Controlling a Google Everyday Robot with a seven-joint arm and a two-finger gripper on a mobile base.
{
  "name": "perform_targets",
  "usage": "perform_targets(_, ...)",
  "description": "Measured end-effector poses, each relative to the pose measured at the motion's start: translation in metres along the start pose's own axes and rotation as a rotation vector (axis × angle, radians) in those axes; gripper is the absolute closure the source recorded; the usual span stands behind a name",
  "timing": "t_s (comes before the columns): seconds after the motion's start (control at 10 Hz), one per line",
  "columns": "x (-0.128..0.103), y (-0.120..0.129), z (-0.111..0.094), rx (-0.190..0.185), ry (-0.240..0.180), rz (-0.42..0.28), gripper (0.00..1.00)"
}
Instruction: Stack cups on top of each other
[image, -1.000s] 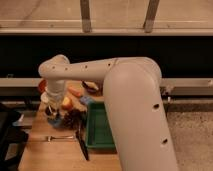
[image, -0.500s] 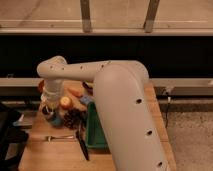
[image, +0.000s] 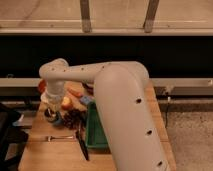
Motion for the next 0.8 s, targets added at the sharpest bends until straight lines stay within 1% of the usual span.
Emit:
perform_targets(0.5,0.005,0.001,0.014,-0.021,0.020,0.012,0.37)
perform_targets(0.8,0.006,0.001,0.028,-0.041,0.032,0.018,0.37)
